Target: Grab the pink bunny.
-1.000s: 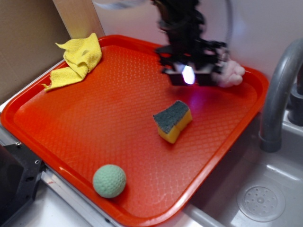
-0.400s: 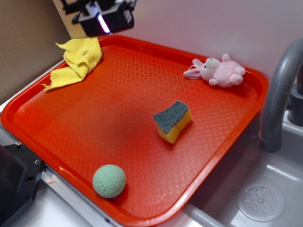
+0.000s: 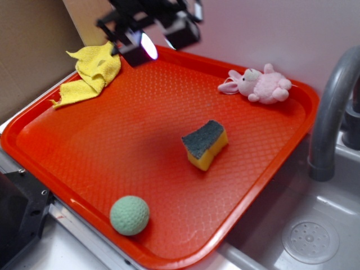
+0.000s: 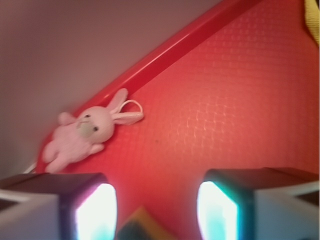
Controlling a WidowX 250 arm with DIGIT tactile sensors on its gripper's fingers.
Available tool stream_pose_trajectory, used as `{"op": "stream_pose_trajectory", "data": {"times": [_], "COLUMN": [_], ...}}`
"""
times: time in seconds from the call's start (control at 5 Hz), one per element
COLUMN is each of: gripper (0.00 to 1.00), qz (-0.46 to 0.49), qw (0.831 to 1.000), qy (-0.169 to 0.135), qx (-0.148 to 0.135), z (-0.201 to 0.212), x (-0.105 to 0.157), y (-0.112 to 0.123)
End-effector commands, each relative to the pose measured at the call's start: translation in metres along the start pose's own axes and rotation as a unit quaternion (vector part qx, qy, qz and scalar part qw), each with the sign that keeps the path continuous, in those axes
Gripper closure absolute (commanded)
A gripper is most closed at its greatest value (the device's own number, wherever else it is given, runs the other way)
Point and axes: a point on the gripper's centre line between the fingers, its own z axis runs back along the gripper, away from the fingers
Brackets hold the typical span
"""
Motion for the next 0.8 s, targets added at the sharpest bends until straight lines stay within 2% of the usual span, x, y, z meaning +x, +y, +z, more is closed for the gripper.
{"op": "stream_pose_trajectory", "data": {"times": [0.0,0.2,0.4,0.6], "gripper": [0.0,0.0,0.0,0.0], "qz": [0.014,0.016,0.009,-0.01], "qw": [0.999,0.999,0.999,1.0], "qy": [-0.032,-0.037,-0.037,-0.027], "qx": [-0.015,0.007,0.011,0.003], "z": [-0.017,-0.03,-0.047,-0.062], "x": [0.031,0.04,0.043,0.037], "y": [-0.034,-0.034,-0.038,-0.047]}}
